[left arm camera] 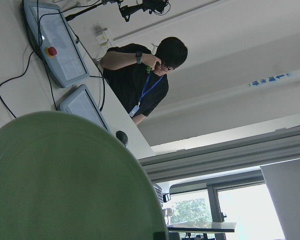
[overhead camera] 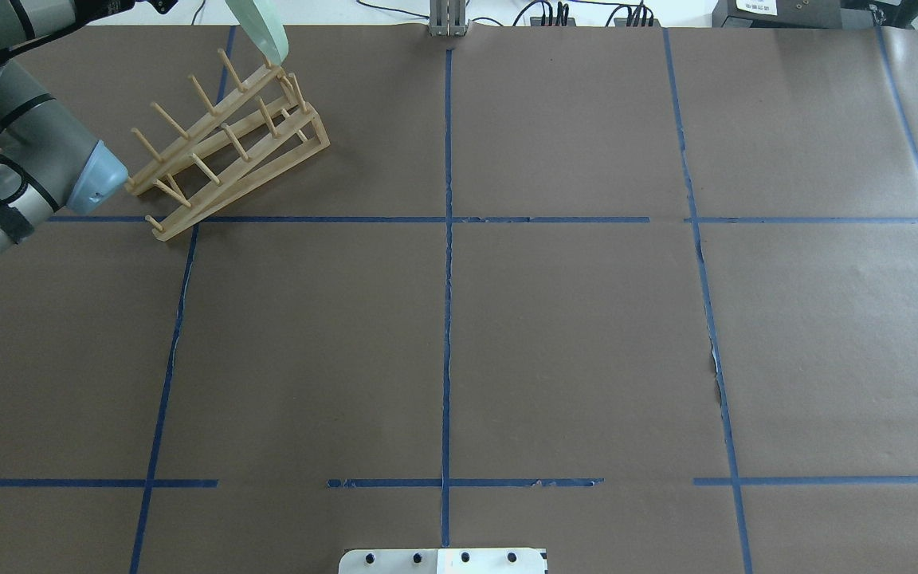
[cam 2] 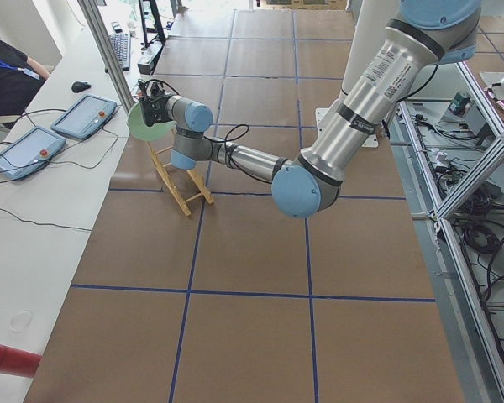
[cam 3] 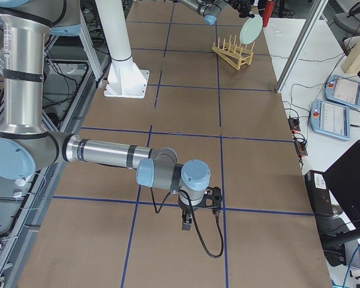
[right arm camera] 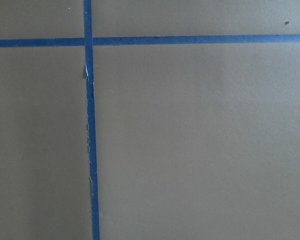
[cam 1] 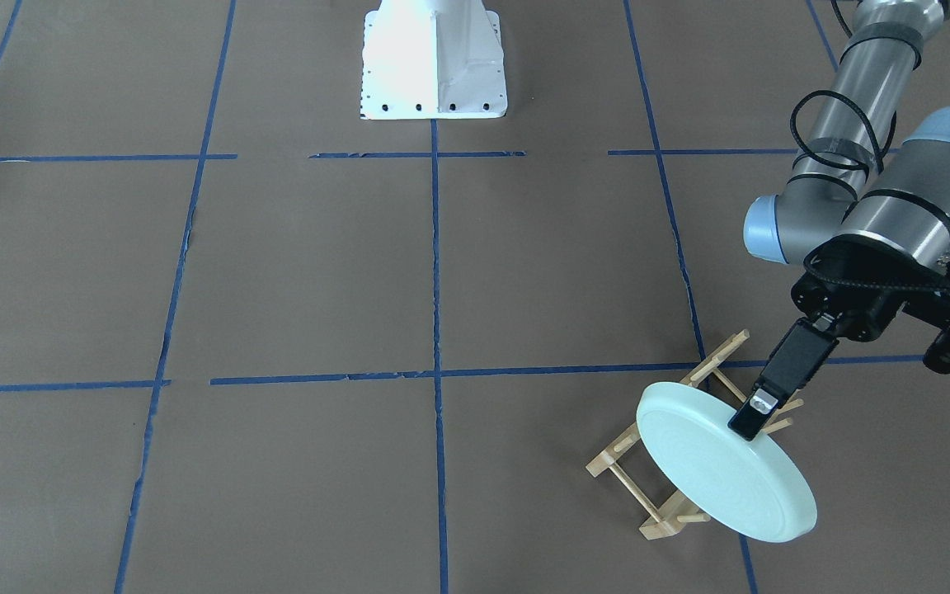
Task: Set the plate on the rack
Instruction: 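Tilt the plate upright with the left gripper above the rack slots, then lower the upright plate into the rack slot with the left gripper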
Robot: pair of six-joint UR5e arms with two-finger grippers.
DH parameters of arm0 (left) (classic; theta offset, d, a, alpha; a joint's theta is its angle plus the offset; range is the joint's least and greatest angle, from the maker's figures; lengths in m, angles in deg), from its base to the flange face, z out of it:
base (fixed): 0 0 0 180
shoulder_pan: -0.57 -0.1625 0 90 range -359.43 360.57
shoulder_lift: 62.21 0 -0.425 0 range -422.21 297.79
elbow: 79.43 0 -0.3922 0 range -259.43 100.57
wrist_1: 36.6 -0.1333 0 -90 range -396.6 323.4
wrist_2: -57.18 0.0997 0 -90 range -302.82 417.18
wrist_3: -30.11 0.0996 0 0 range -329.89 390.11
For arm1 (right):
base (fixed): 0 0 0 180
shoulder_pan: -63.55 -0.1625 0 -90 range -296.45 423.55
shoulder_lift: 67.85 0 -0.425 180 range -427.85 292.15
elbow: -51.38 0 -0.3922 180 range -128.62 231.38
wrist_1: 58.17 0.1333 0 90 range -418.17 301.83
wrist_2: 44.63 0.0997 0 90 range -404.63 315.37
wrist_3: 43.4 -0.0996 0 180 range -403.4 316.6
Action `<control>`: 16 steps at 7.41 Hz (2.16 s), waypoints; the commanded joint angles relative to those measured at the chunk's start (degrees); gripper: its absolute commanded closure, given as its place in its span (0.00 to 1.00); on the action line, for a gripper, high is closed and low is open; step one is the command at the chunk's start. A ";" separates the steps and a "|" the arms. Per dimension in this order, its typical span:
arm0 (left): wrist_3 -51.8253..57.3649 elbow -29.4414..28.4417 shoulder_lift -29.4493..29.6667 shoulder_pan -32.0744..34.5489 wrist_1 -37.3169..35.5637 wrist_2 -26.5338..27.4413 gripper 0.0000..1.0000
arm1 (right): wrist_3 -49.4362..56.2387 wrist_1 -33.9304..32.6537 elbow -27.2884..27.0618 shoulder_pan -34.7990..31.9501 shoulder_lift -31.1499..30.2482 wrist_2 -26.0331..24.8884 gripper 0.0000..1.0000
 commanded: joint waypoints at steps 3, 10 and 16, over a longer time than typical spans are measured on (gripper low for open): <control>0.21 -0.74 -0.39 -0.12 0.08 -0.14 1.00 | 0.00 0.00 -0.04 -0.03 0.00 0.00 0.00; 0.30 -2.68 -0.48 -2.05 0.08 0.04 1.00 | 0.00 0.00 -0.04 -0.04 0.00 0.00 0.00; 0.30 -5.31 -0.57 -2.76 0.08 0.13 1.00 | 0.00 0.00 -0.04 -0.04 0.00 0.00 0.00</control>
